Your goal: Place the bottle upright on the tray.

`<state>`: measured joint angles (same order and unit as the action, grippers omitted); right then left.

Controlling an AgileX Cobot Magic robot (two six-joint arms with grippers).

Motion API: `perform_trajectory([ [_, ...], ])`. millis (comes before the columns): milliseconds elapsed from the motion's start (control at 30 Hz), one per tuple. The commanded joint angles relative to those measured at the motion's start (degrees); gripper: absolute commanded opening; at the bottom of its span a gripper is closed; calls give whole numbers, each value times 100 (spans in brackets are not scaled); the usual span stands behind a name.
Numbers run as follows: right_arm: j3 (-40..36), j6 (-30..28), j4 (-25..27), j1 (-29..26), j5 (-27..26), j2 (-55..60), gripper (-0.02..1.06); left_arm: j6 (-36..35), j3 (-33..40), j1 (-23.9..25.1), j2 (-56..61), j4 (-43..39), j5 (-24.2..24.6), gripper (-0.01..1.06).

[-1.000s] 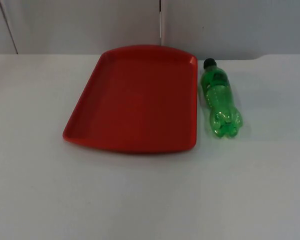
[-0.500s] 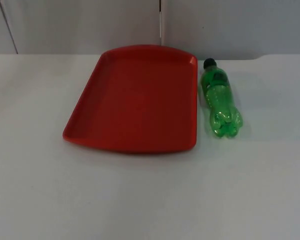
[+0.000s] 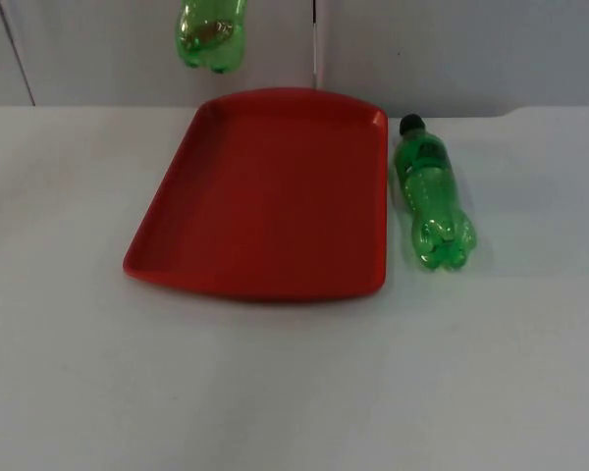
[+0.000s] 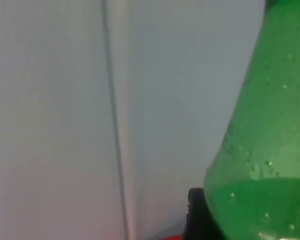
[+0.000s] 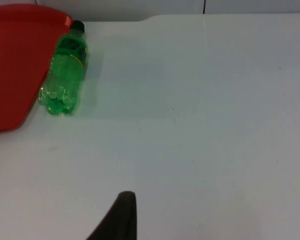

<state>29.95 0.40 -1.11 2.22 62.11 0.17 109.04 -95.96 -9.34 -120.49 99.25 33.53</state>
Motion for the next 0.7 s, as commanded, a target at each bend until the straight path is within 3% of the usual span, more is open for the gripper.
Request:
perform_trajectory([
  [0,-39,5,8,-51,-35,-17,105,56,-47,5,-59,70,194,0],
  [133,-39,5,8,-51,-35,-17,105,56,-47,5,-80,70,183,0],
  [300,-39,5,8,-51,-35,-17,105,190,-47,5,-20,70,583,0],
  [500,-39,3,8,-51,-35,-17,105,221,-174,5,53,70,707,0],
  [600,-39,3,8,-51,-35,-17,105,-89,-429,-13,93,70,56,0],
  [633,-39,3,8,-51,-35,-17,105,-89,-429,-13,93,70,56,0],
  [667,-39,3,8,-51,-35,-17,105,-395,-520,-65,132,70,-477,0],
])
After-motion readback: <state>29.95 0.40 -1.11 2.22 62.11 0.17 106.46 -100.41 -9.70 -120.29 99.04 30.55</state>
